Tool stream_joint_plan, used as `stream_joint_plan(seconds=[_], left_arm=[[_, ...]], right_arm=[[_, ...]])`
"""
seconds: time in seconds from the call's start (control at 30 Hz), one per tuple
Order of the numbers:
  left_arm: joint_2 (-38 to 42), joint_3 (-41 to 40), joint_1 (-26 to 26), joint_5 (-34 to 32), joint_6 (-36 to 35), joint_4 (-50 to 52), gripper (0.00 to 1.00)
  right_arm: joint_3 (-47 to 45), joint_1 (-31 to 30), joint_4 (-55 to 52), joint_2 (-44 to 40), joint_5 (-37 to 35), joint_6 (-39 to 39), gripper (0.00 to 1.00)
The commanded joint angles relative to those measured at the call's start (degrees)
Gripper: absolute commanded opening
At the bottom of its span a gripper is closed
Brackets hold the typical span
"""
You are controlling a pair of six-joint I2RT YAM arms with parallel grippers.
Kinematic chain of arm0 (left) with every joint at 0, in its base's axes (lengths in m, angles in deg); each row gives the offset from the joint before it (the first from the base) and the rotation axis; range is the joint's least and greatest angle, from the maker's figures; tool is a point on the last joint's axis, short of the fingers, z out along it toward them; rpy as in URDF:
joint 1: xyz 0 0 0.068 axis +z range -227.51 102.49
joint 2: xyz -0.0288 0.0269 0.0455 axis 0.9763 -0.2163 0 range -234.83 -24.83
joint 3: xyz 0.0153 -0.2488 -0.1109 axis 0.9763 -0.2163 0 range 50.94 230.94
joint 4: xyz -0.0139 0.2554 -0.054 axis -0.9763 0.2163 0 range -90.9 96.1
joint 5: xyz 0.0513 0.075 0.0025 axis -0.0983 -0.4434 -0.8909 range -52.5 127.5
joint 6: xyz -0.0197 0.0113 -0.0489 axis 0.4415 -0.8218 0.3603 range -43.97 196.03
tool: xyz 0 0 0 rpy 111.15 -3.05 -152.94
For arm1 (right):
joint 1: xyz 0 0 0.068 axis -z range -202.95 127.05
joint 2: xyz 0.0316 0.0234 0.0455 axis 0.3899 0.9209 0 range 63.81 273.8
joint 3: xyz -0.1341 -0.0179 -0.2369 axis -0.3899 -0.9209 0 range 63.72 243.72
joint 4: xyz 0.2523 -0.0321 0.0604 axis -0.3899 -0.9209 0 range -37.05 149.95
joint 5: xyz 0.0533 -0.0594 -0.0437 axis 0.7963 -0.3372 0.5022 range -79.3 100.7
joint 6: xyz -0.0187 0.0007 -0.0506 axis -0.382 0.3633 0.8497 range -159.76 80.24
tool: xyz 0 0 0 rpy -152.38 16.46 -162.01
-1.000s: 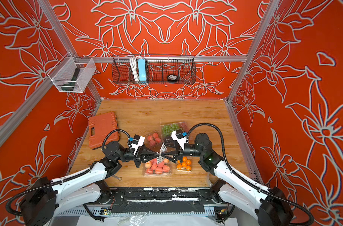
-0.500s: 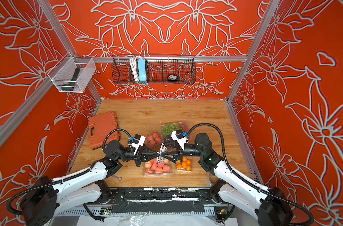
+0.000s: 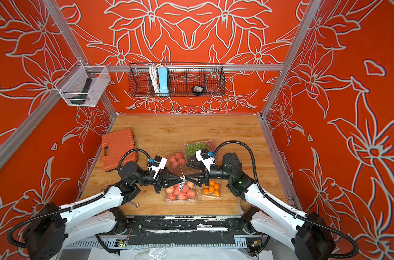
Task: Label fruit boxes
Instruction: Adjust the label sticker.
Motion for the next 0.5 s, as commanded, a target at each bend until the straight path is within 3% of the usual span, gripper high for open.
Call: stream_joint_plan(seconds=[0.0, 0.07, 0.2, 0.47], left_arm=[[1.45, 0.0, 0.16, 1.33, -0.22, -1.12, 0.0], [1.84, 0.15, 0.4, 2.25, -0.79, -0.44, 0.0], [2.07, 0.91, 1.58, 4.23, -1.14, 0.47, 0.0], [2.07, 1.33, 1.87, 8.17, -0.33, -1.41, 0.0]], right_arm=[[1.27, 0.07, -0.85, -1.62, -0.01, 2.3, 0.71], [1.65, 0.48, -3.62, -2.79, -0.09, 3.63, 0.72], [0.76, 0.58, -4.71, -5.79, 1.51, 4.25, 0.86], [0.25, 0.58, -4.46, -6.3, 7.01, 5.29, 0.82]])
